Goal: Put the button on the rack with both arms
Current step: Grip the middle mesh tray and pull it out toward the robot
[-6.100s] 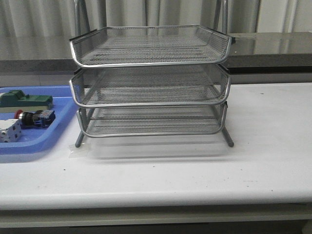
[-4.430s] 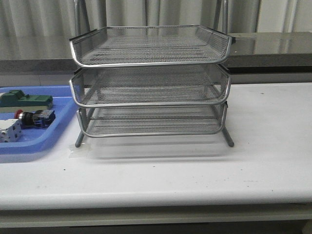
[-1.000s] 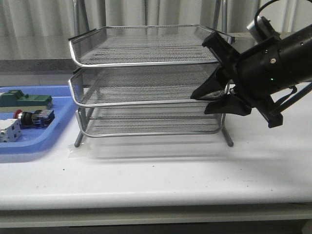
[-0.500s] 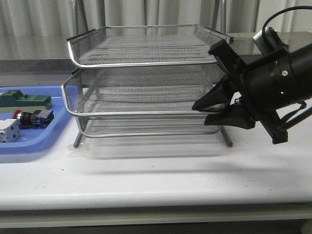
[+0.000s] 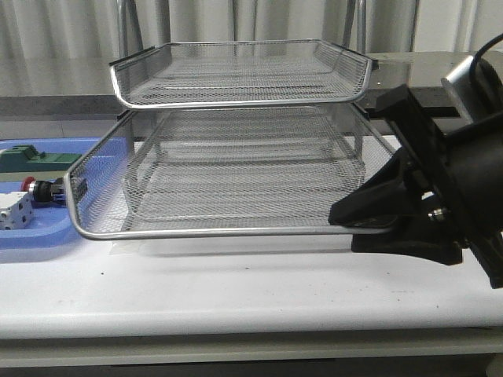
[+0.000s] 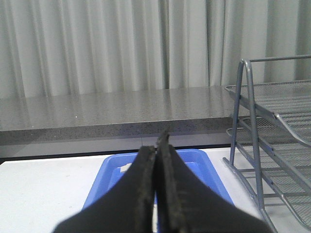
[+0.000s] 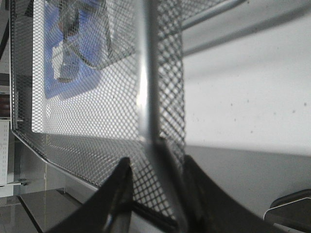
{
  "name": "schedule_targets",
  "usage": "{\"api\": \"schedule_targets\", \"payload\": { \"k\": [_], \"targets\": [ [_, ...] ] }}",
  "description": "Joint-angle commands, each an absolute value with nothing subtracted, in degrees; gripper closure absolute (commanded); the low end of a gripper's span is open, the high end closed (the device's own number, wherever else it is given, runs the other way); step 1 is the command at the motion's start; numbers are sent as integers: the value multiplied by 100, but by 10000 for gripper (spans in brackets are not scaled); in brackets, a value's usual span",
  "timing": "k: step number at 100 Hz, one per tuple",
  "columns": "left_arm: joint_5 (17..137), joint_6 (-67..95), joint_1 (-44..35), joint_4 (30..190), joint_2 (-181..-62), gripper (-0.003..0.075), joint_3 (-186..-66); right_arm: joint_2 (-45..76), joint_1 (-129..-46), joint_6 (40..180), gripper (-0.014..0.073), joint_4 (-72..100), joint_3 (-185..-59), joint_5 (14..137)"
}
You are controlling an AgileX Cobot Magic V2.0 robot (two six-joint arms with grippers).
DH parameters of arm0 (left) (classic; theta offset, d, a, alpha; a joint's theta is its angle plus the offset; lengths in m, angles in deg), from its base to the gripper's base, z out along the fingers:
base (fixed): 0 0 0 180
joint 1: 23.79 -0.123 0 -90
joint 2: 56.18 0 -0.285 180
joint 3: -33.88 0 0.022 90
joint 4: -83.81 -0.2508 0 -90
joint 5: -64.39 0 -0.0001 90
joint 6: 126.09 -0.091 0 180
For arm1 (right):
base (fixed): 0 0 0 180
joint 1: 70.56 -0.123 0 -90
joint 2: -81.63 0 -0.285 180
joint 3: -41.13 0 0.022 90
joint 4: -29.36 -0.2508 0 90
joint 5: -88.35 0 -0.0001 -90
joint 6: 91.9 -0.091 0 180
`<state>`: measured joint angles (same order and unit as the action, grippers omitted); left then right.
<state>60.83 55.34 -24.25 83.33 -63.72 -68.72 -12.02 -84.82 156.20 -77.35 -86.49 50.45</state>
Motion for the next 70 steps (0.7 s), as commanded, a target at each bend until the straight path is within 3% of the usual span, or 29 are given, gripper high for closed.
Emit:
{"api": "schedule_targets", "payload": {
  "k": [1,16,32,39,70],
  "targets": [
    [5616,5592,-2445,8381,-6183,741,-6677,-928,-8525,15949,553,-7632,-8554,4985],
    [5616,5592,-2445,8381,-6183,741,-6677,-863,-8525,15956,435,-7627,-8554,4955],
    [5616,5592,-2445,8381,-6183,741,-6677,-794,-8525,16100,163,-7627,-8554,4783],
    [5616,5592,-2445,8381,-6183,741,-6677,-740,-8525,16204,91,-7627,-8554,4664],
    [5616,5592,-2445,8381,-6183,741,-6677,-200,-8525,15554,67,-6382,-8554,4542]
  ]
}}
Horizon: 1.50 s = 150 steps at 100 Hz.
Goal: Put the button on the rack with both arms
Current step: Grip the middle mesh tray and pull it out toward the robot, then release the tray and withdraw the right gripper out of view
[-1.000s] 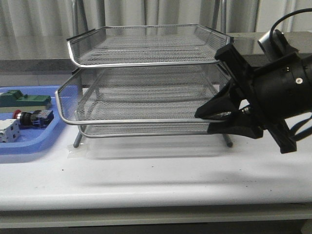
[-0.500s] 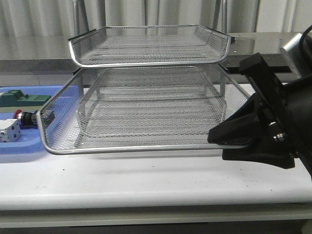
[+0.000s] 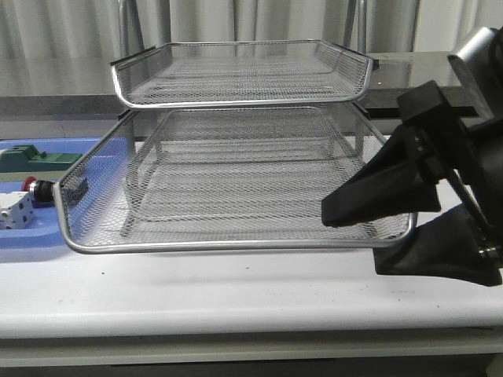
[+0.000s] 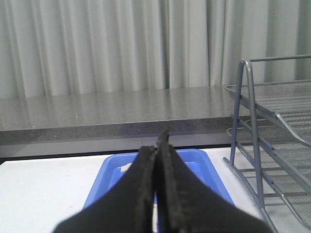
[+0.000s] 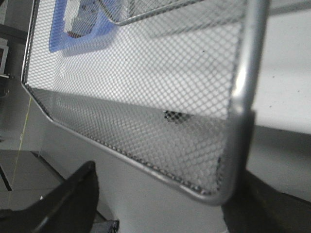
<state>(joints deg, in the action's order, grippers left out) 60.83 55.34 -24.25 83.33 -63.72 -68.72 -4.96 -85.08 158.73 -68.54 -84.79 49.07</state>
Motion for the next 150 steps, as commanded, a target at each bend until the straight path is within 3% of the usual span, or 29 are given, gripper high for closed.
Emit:
{"api": "schedule_targets", "payload": {
  "k": [1,34,66,123,138,150],
  "targets": [
    [5616,5592,-2445,8381,-6183,741,-6677,-169,-8525,15425,67,-6261,-8559,4552],
    [5616,5592,-2445,8381,-6183,741,-6677,922,-8525,12405,67,-2510,-9124,4848],
    [5616,5592,-2445,8381,-6183,741,-6677,2113,-8525,9157,67,1620,-10241,4065],
    [5616,5592,-2445,8381,-6183,741,-6677,4264,-8525,7035,74,4157,-10405,3177],
    [5616,5592,-2445,8381,-6183,741,-6677,4383,-8525,7055,174,4207,-10405,3177],
    [5616,5592,-2445,8381,-6183,741,-6677,4383,-8525,7055,347,4207,-10405,3177]
  ]
}}
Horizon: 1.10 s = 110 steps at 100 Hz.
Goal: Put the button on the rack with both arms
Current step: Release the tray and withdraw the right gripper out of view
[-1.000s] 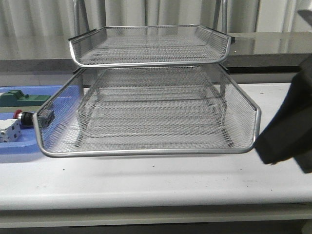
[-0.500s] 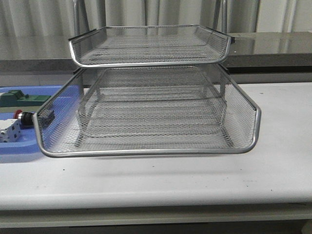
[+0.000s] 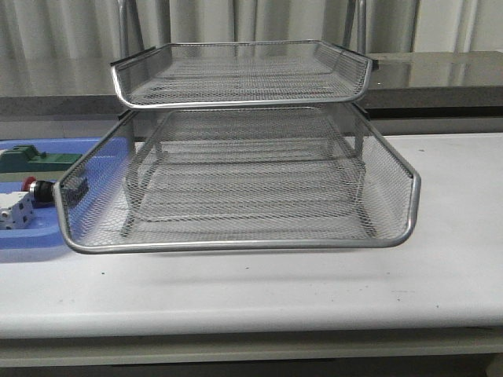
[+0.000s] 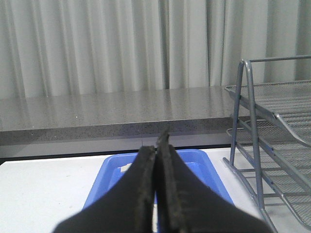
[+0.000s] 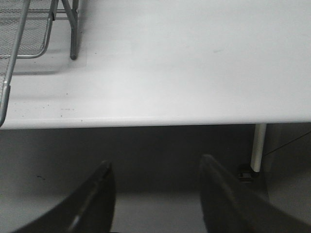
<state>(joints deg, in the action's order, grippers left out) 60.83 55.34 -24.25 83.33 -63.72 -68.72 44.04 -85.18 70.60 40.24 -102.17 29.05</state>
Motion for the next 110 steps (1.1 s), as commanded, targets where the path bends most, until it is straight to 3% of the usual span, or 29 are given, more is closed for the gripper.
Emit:
{"api": "schedule_targets", "payload": {
  "k": [1,25,110],
  "targets": [
    [5616,5592,-2445,8381,-6183,741,-6677,4383,-8525,7055,357,4207,-10405,3177],
    [5616,5592,-2445,8381,-6183,741,-6677,4383,-8525,7055,670,4207,-10405,3177],
    [5303,5592,-2445,8381,-6183,741,-6677,4383,-8525,7055,664,4207,-10405,3177]
  ]
}}
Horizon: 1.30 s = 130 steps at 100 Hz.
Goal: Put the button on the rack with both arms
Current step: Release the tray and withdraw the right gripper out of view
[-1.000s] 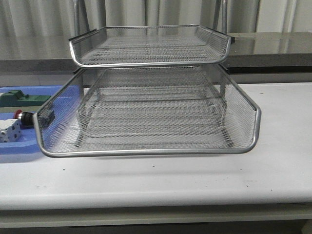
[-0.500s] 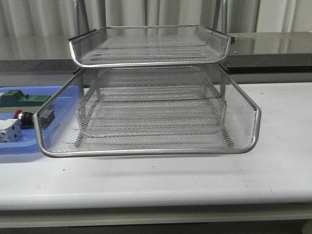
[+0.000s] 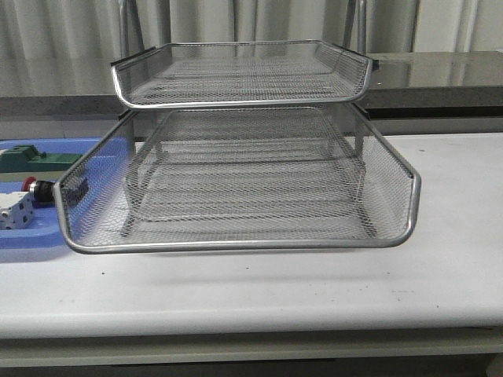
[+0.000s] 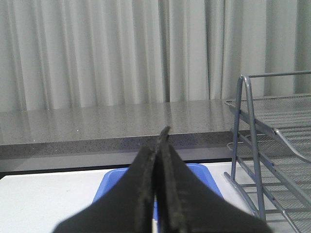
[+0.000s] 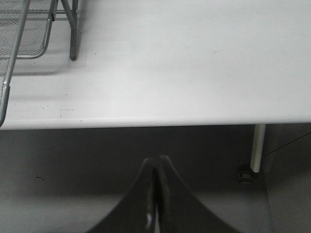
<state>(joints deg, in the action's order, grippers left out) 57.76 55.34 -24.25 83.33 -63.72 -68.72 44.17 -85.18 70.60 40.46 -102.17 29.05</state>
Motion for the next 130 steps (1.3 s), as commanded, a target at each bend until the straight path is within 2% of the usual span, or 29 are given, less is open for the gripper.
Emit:
{"api": "schedule_targets", "payload": {
  "k": [1,24,48,70,106,130],
  "targets": [
    [5303,5592,-2445,8381,-6183,741,-6677,4383,-8525,7055,664,4207,-10405,3177],
    [5345,5592,-2445,8574,-6193,741,-6811,4383,-8525,7055,664,4207,-10405,3177],
    [6615,5592,-2445,8865,-6801,741,-8080,4383,-8525,7055,664,4207,-10405,3177],
    [7236,5592,-2445,8865,-8223,741,-9549,4383,-8525,7055,664,4207,-10405,3177],
    [10032,5115,-2445,8770,-11159,741,-12207,4383,-8525,7055,664,4207,-10405,3177],
    [10694,4580,-2445,8770,-12711,741,-13202,4383,-8525,7055,664,4207,-10405,3177]
  ]
}}
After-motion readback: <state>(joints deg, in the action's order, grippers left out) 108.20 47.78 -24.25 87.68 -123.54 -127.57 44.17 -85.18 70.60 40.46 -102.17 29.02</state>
